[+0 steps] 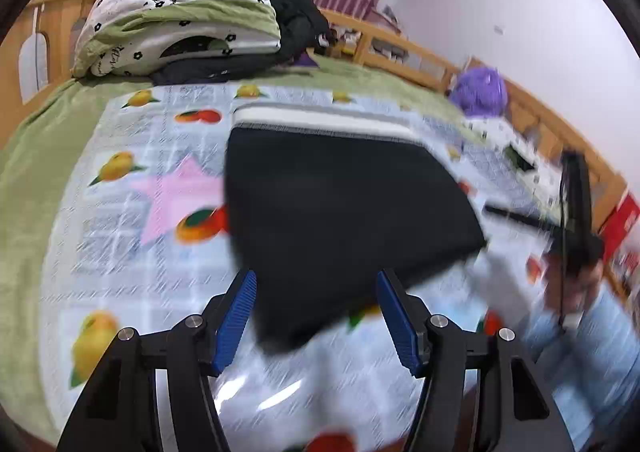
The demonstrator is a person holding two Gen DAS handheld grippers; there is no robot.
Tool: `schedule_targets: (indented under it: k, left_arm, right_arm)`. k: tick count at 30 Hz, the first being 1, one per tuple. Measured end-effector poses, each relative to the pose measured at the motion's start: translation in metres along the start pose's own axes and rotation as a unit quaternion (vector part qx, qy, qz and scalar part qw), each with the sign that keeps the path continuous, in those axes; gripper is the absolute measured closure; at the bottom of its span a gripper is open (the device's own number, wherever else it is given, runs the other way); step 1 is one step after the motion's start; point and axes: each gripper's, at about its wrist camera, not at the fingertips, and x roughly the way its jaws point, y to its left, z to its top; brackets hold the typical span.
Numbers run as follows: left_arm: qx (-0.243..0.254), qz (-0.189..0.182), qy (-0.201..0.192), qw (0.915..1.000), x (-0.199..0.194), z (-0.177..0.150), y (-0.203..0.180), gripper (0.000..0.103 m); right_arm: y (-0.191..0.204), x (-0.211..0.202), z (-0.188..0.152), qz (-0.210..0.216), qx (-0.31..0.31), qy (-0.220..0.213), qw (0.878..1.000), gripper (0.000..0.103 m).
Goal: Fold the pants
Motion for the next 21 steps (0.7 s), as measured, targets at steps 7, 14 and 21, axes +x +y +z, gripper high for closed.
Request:
schedule_targets:
  k: [7, 14, 21]
  left_arm:
    - [0.046, 0.119, 0.093, 0.9874, 0.083, -0.001, -0.026, 0.043]
    - [0.053, 0.089, 0.078, 0.9915, 0.071, 0.008, -0.042, 0.041]
    - [0.022, 0.107, 0.068, 0.9916, 0.084, 0.067, -0.030, 0.041]
  right_arm:
    - [-0.004, 0.062, -0.014, 0.005, 0.010, 0.088, 0.996, 0.048]
    - [-0.003, 0.042, -0.009, 0.020, -0.011, 0.094, 0.995, 0.048]
    - [0.004, 0.014, 0.052, -0.030, -0.070, 0.004, 0.997, 0.048]
